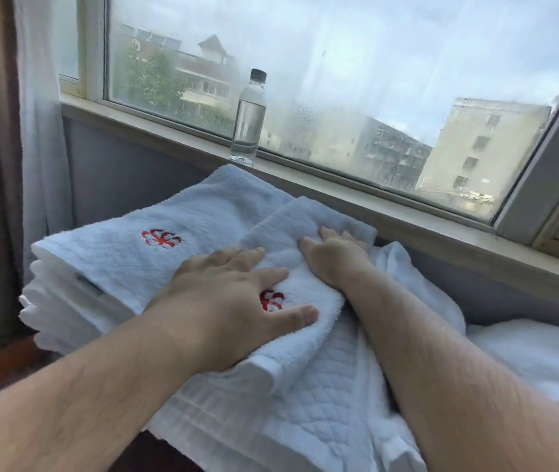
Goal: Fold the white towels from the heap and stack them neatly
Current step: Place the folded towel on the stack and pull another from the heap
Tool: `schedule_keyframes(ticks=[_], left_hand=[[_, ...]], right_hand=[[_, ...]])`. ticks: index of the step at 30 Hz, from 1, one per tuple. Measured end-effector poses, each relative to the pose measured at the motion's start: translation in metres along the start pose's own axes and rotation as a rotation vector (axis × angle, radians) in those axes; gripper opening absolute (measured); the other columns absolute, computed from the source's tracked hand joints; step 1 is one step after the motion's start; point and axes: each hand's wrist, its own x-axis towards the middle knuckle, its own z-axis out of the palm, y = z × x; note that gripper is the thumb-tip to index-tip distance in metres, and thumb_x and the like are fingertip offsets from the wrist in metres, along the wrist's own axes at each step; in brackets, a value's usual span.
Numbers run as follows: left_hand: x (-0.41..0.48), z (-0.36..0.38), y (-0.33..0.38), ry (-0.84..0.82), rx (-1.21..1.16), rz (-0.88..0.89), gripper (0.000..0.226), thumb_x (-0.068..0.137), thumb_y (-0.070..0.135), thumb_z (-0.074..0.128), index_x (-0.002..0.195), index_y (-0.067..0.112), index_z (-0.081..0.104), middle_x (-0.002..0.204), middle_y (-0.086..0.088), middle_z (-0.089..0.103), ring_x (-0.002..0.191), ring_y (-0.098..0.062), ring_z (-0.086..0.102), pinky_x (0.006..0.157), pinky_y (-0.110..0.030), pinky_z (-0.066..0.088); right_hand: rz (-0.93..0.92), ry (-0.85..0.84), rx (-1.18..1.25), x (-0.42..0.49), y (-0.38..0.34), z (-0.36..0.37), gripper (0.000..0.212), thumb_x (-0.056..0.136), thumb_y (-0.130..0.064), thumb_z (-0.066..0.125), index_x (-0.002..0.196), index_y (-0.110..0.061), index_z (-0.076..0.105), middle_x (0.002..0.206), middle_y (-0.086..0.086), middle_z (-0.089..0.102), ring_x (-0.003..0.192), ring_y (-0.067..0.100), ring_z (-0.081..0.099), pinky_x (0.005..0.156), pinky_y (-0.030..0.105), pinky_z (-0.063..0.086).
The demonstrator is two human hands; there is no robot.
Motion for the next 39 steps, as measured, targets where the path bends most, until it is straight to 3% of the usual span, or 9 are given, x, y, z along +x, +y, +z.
schedule_keyframes(ticks=[8,11,13,19,21,25,29,34,39], left_hand=[[0.003,0.002,-0.001,-0.042,0.048,-0.006,0.095,0.069,0.096,0.012,0.153,0.052,0.014,0.166,0.017,-0.004,0.151,-0.008,-0.011,0.119,-0.04,-0.003],[0.002,0.005,-0.004,-0.029,0.043,-0.004,0.097,0.067,0.096,0.01,0.153,0.052,0.015,0.166,0.017,-0.004,0.151,-0.008,-0.011,0.12,-0.041,-0.003],[0.001,0.008,-0.005,-0.003,0.038,0.0,0.098,0.065,0.096,0.004,0.153,0.052,0.014,0.166,0.016,-0.004,0.151,-0.008,-0.011,0.12,-0.041,-0.002],[-0.006,0.006,-0.001,0.019,0.136,0.046,0.103,0.063,0.085,-0.009,0.156,0.045,0.009,0.167,0.009,-0.005,0.153,-0.013,-0.009,0.122,-0.045,0.003],[-0.012,0.002,0.0,-0.001,0.251,0.092,0.089,0.075,0.072,-0.003,0.157,0.039,0.008,0.168,-0.001,-0.005,0.153,-0.021,-0.006,0.12,-0.05,0.008],[-0.024,-0.01,0.015,0.115,0.367,0.075,0.063,0.095,0.051,0.007,0.149,0.032,0.034,0.157,-0.005,0.03,0.143,-0.024,0.026,0.113,-0.047,0.023],[-0.038,-0.02,0.041,0.278,0.111,0.103,0.047,0.098,0.052,0.018,0.109,0.028,0.057,0.132,0.002,0.058,0.122,-0.02,0.046,0.101,-0.045,0.035],[-0.082,-0.009,0.097,0.348,-0.256,0.321,0.054,0.092,0.057,0.025,0.121,0.036,0.066,0.124,0.016,0.06,0.121,-0.008,0.046,0.092,-0.034,0.036],[-0.118,0.042,0.182,0.244,-0.3,0.473,0.046,0.09,0.056,0.031,0.113,0.04,0.067,0.109,0.026,0.056,0.112,0.001,0.045,0.095,-0.03,0.036]], right_hand=[[-0.08,-0.042,-0.184,-0.013,0.007,-0.016,0.057,0.104,-0.052,0.022,0.156,-0.029,0.033,0.165,0.006,0.025,0.151,0.027,0.022,0.12,0.044,0.018],[-0.142,0.042,-0.317,-0.029,0.001,-0.025,0.051,0.105,-0.049,0.025,0.139,-0.025,0.055,0.143,0.007,0.056,0.13,0.03,0.05,0.106,0.044,0.041],[-0.19,0.131,-0.297,-0.042,0.004,-0.028,0.045,0.105,-0.046,0.029,0.122,-0.023,0.064,0.127,0.006,0.064,0.116,0.028,0.057,0.099,0.043,0.044],[-0.28,0.346,-0.285,-0.097,0.044,-0.036,0.036,0.104,-0.027,0.031,0.1,-0.015,0.064,0.11,0.008,0.065,0.101,0.026,0.057,0.089,0.036,0.039],[-0.226,0.365,-0.27,-0.119,0.063,-0.035,0.033,0.103,-0.02,0.033,0.099,-0.014,0.065,0.109,0.008,0.064,0.098,0.026,0.059,0.085,0.034,0.04],[-0.154,0.377,-0.225,-0.166,0.091,-0.033,0.03,0.102,-0.024,0.037,0.104,-0.013,0.065,0.111,0.008,0.065,0.099,0.027,0.059,0.087,0.034,0.041],[-0.163,0.435,-0.114,-0.217,0.122,-0.043,0.032,0.099,-0.033,0.045,0.119,-0.018,0.065,0.121,0.005,0.062,0.107,0.026,0.058,0.094,0.036,0.044],[-0.02,0.495,0.307,-0.285,0.174,-0.038,0.016,0.094,-0.029,0.052,0.095,-0.026,0.068,0.101,-0.004,0.067,0.097,0.016,0.06,0.077,0.03,0.044],[0.08,0.552,0.472,-0.337,0.228,-0.029,0.011,0.092,-0.03,0.056,0.088,-0.029,0.067,0.088,-0.007,0.068,0.088,0.012,0.062,0.076,0.03,0.048]])
